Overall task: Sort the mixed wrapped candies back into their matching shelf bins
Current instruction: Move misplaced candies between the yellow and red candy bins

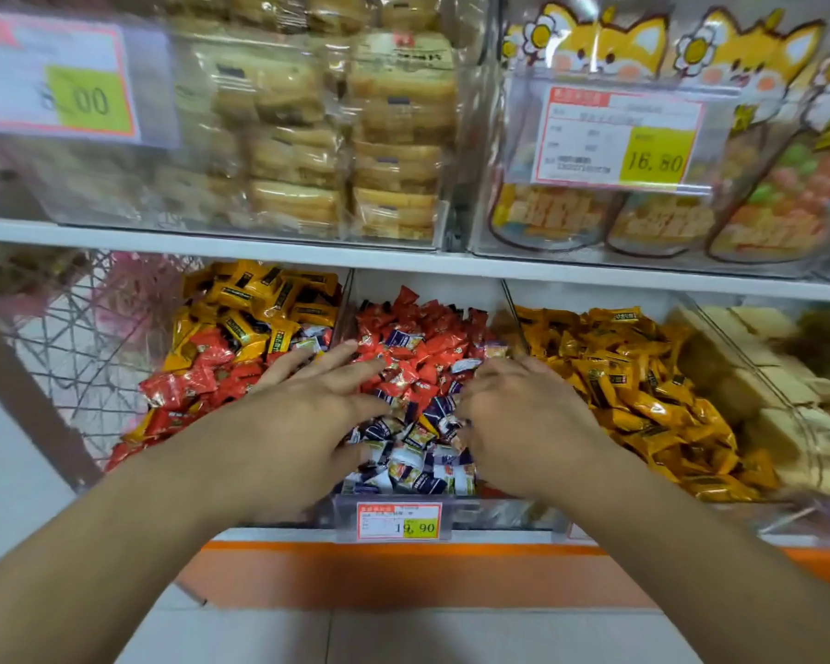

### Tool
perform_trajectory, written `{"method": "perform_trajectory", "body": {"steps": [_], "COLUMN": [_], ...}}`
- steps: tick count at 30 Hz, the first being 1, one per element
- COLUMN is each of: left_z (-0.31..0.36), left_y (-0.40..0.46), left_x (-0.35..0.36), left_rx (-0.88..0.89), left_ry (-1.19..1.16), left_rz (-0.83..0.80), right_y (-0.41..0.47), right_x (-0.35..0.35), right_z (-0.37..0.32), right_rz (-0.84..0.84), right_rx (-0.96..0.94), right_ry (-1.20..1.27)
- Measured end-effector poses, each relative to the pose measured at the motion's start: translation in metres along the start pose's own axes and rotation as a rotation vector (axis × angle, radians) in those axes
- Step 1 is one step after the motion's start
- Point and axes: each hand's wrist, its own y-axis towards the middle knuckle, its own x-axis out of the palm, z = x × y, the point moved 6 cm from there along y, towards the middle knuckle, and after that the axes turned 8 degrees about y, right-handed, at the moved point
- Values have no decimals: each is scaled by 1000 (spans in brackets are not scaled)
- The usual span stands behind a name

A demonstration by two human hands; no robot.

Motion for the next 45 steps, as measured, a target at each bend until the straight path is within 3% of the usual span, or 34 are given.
{"method": "perform_trajectory", "body": {"steps": [7, 10, 18, 27, 32, 36, 42, 45], "left_z": [-2, 3, 5, 5, 5, 7, 23, 30], "left_y": [1, 1, 0, -1, 0, 3, 6, 11], "left_x": [6, 7, 8, 8, -1, -12, -27, -26], "left_rx": [-19, -26, -36, -18, -58, -85, -139, -145], "left_ry": [-78, -95, -113, -113, -173, -256, -532, -781], "left_rz": [-40, -64, -97, -71, 57, 201, 315, 335], "right_y": [5, 13, 19, 21, 10, -6, -26, -35], "right_x": [-3, 0, 11, 14, -15, -39, -49, -54], "right_z": [-4, -17, -17, -15, -10, 0, 11, 18], "right_rz": [83, 76, 64, 92, 286, 320, 309, 332], "right_rx": [3, -6, 136, 197, 152, 239, 352, 321], "right_ry": [60, 202, 172, 326, 548, 731, 1241, 1191]}}
